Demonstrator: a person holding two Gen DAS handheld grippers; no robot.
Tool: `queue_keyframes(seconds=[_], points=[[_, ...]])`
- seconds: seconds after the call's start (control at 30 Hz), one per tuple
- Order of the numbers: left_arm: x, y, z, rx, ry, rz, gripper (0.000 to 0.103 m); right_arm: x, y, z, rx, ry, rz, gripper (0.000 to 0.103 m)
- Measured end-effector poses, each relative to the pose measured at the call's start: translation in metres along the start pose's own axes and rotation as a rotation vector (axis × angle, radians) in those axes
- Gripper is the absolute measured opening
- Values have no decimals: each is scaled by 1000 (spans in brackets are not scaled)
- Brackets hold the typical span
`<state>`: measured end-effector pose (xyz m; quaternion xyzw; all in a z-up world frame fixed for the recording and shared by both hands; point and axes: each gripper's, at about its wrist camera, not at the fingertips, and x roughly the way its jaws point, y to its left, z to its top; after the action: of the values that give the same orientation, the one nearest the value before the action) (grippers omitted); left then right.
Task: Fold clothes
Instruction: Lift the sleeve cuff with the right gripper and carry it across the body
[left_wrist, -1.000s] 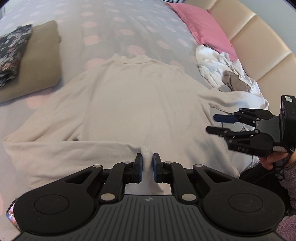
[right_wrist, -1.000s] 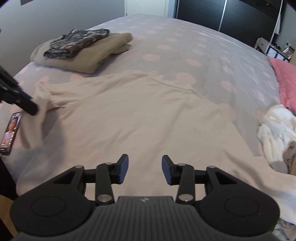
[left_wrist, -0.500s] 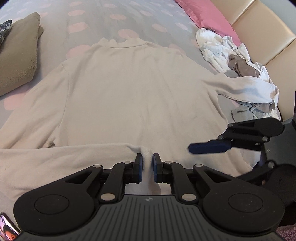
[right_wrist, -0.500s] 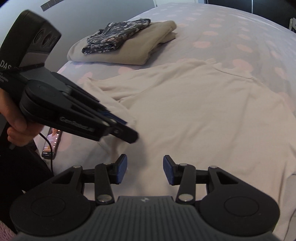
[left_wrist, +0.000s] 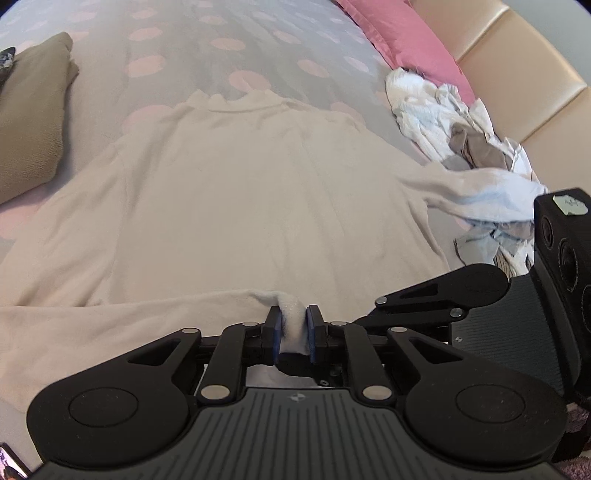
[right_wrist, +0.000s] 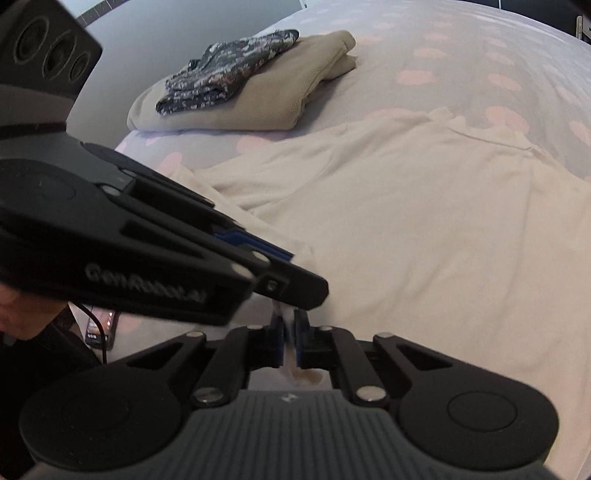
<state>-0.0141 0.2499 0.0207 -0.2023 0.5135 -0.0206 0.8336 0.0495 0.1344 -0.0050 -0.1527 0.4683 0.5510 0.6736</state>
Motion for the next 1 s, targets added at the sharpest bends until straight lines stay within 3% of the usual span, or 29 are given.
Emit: queue_keyframes(seconds=[0.07,0.23,0.4,0.57,0.83,1.0], points=[[-15,11,4,-34,-48,5,22,-7,0,6,-5,-29,8,5],[-63,57,7,-197,-217,101,23,-35,-2,31,19,-137,46,5],[-82,93,-7,-309,-270,205,23,-78,-21,54,117,-299,76,5],[-77,103,-23,-289,-235,248,23,-111,-48,65,256,-418,82,6],[-55,99,-49,-207,-148,255,23,-152,-86,62,380,-539,39,6],[-27,79,-55,-78,-67,239,23,-170,-103,57,430,-594,28,6]])
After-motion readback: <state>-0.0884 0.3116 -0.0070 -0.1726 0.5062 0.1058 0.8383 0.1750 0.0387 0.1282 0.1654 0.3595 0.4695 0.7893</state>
